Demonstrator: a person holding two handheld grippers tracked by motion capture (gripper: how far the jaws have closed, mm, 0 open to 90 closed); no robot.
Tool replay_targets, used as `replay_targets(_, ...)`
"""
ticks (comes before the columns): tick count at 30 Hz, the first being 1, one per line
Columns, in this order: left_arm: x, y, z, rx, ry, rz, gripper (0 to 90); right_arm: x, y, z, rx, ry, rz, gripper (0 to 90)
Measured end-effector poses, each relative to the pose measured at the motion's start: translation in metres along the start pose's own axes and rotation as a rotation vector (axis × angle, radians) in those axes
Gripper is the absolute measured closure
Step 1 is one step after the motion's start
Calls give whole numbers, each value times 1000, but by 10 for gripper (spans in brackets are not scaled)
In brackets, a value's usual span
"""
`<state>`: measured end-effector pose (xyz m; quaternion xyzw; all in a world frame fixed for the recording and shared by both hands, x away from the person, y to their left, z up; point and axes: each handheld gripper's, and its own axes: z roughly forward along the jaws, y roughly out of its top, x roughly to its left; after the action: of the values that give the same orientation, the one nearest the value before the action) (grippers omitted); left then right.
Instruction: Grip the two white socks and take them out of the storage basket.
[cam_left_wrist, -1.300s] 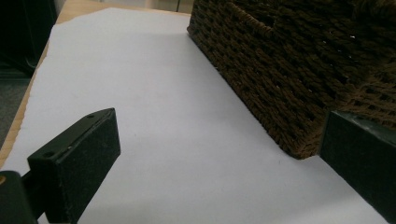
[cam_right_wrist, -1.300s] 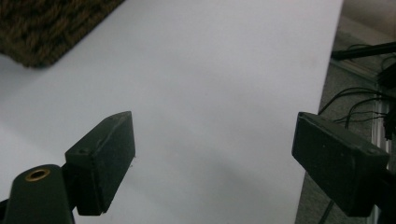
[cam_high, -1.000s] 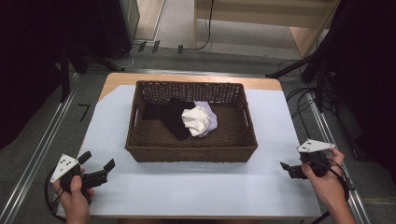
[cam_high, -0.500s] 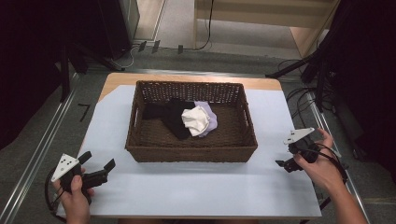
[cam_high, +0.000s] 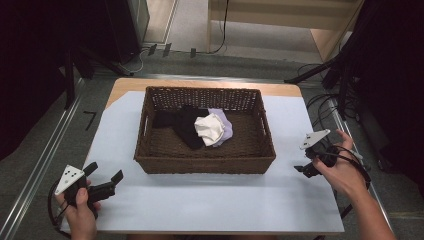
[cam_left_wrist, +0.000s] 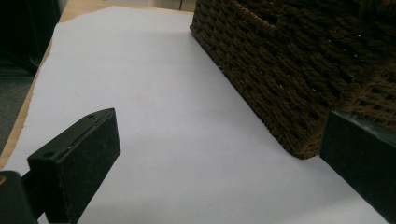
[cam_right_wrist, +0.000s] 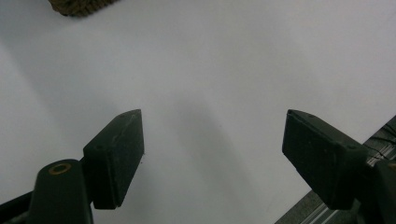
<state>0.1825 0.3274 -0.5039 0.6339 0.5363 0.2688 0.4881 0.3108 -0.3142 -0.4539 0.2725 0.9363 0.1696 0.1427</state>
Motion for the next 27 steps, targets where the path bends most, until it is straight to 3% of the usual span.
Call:
replay_targets(12, 0, 0, 0, 0, 0, -3, 0, -5, 15, -3, 15, 6, -58, 246)
replay_targets(17, 0, 0, 0, 1, -2, -5, 0, -8, 22, -7, -7, 28, -88, 223)
replay_targets(22, 0, 0, 0, 4, -1, -3, 1, -8, 26, -9, 9, 42, -105, 171)
replay_targets(27, 0, 0, 0, 2, 1, -1, 1, -11, 37, -17, -19, 53, -123, 166)
